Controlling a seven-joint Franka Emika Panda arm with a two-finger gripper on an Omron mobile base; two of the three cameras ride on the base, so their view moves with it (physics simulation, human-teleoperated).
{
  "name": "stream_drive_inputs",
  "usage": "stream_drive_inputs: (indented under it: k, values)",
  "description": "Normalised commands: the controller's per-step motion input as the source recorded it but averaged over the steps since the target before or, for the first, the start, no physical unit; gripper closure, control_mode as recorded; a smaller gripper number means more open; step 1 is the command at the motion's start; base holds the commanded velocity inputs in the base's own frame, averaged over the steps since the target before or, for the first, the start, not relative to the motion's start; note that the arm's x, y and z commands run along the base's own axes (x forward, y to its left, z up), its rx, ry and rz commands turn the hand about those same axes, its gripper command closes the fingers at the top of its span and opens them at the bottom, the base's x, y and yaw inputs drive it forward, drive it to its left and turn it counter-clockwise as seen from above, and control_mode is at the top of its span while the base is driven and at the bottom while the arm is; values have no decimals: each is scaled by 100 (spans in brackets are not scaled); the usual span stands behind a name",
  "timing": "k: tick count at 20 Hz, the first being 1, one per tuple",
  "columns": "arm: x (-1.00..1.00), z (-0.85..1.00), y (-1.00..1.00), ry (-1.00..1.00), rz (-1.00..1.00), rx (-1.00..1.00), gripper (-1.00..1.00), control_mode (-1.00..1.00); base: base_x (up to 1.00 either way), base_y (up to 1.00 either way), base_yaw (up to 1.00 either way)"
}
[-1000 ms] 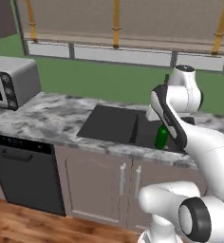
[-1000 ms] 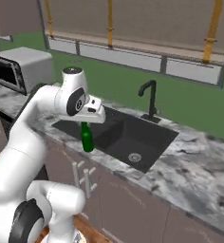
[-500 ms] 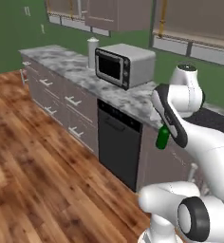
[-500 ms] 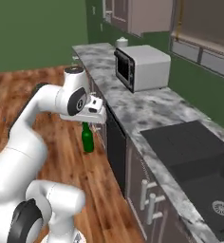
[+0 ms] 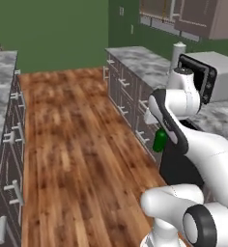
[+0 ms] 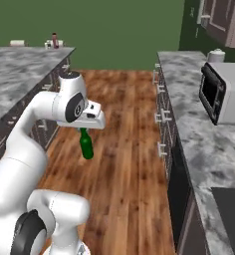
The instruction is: Move the drinks to the dining counter.
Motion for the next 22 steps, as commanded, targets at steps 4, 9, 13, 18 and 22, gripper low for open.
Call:
stream_drive_inputs:
  k: [4, 9, 13, 18, 22]
  values:
    - [0, 0, 0, 0, 0, 0, 100, 100, 100, 0, 24]
    - [0, 0, 0, 0, 0, 0, 100, 100, 100, -1, 15]
    - [0, 0, 0, 0, 0, 0, 100, 100, 100, -12, 12]
    - [0, 0, 0, 0, 0, 0, 100, 100, 100, -38, 9]
    - [0, 0, 0, 0, 0, 0, 100, 100, 100, -51, 11]
